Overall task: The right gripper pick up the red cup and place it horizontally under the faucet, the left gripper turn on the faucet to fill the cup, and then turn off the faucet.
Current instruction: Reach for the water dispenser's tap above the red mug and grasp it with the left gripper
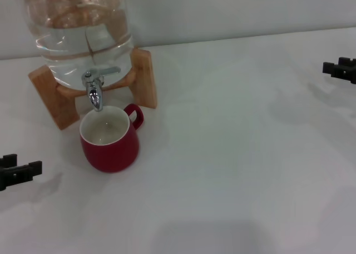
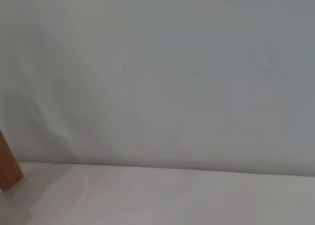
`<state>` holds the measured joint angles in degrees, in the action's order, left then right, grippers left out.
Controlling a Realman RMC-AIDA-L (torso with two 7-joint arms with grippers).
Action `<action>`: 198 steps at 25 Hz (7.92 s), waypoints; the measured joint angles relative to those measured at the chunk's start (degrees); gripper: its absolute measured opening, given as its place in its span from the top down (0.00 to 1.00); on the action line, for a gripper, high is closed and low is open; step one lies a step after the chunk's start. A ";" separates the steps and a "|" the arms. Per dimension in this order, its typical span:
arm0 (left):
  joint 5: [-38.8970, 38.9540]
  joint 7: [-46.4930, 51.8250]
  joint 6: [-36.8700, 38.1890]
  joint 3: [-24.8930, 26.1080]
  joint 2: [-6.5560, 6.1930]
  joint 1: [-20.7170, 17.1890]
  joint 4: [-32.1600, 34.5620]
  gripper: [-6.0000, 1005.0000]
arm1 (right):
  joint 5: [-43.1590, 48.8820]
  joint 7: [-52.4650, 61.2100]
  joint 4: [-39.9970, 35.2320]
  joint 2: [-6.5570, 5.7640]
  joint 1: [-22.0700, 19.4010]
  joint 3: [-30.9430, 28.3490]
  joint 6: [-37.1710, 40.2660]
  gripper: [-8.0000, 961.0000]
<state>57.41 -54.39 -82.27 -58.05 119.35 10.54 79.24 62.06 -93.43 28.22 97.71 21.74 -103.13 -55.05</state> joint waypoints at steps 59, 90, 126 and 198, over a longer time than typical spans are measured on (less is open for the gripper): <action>-11.99 1.90 -15.10 -11.64 -0.68 17.17 25.87 0.34 | -0.01 -0.73 -0.57 1.78 -0.12 -0.75 2.49 0.42; -17.19 -7.37 -3.57 -18.42 -0.18 18.26 21.12 0.34 | -0.34 -0.67 -0.71 2.69 -0.79 -0.75 3.21 0.42; -18.51 -7.31 -2.74 -18.96 -0.21 27.09 11.88 0.34 | -0.19 -0.34 -0.62 2.71 -0.50 -0.75 3.76 0.42; -18.30 -8.12 0.86 -21.85 -0.17 30.00 4.18 0.34 | -0.31 -0.26 -0.71 2.69 -0.91 -0.75 4.69 0.42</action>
<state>39.11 -62.51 -81.41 -79.90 119.18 40.54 83.42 61.75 -93.69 27.51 100.40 20.83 -103.89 -50.36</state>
